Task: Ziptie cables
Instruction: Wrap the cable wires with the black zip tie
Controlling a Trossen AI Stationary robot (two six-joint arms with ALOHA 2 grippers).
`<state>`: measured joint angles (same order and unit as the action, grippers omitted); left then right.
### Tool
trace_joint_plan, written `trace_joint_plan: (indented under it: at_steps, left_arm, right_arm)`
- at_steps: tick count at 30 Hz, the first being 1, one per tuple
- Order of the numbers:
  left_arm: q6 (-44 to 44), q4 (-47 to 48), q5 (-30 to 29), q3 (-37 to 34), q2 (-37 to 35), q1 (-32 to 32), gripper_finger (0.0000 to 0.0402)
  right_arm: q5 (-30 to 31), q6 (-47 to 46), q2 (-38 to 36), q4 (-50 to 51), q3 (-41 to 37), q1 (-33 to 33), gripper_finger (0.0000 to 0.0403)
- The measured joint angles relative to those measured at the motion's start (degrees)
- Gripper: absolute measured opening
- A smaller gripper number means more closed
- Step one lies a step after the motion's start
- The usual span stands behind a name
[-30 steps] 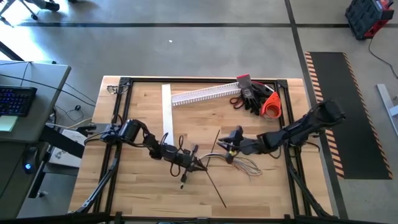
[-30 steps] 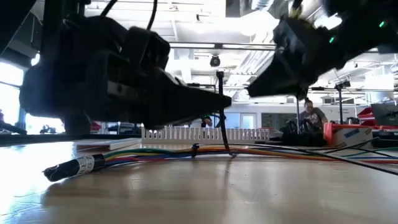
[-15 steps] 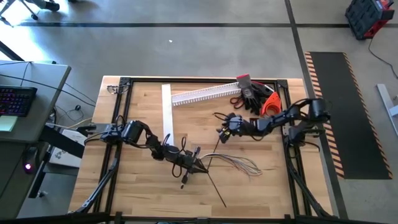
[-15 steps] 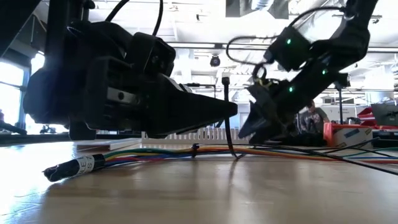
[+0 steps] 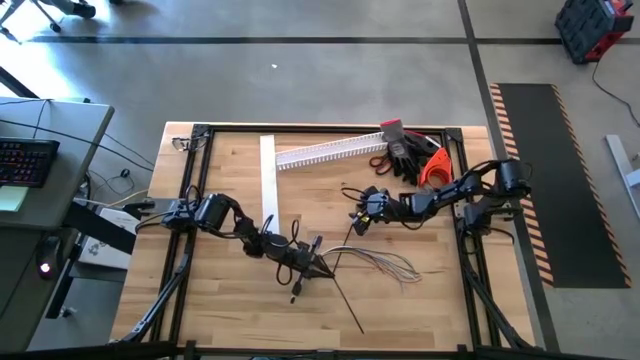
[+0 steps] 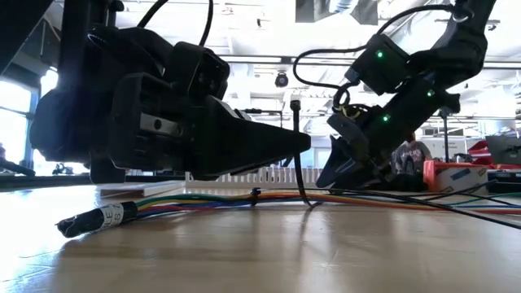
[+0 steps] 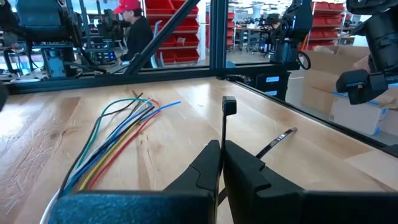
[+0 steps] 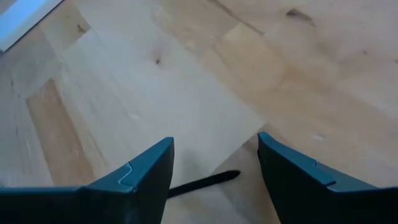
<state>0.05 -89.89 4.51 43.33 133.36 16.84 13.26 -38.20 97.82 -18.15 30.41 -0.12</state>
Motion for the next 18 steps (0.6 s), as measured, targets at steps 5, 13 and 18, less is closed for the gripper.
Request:
trace_joint_plan:
  at_steps: [5,13,18]
  left_arm:
    - [0.0,0.0,0.0,0.0,0.0,0.0,0.0000]
    - [0.0,0.0,0.0,0.0,0.0,0.0,0.0000]
    - [0.1,0.0,0.0,0.0,0.0,0.0,0.0000]
  right_arm:
    - [-1.1,-1.6,0.0,0.1,-0.1,1.4,0.0216]
    - [-2.3,-2.1,0.1,-1.0,-0.3,3.2,0.0215]
    - [-3.1,-1.3,0.3,-3.3,-0.4,3.9,0.0212]
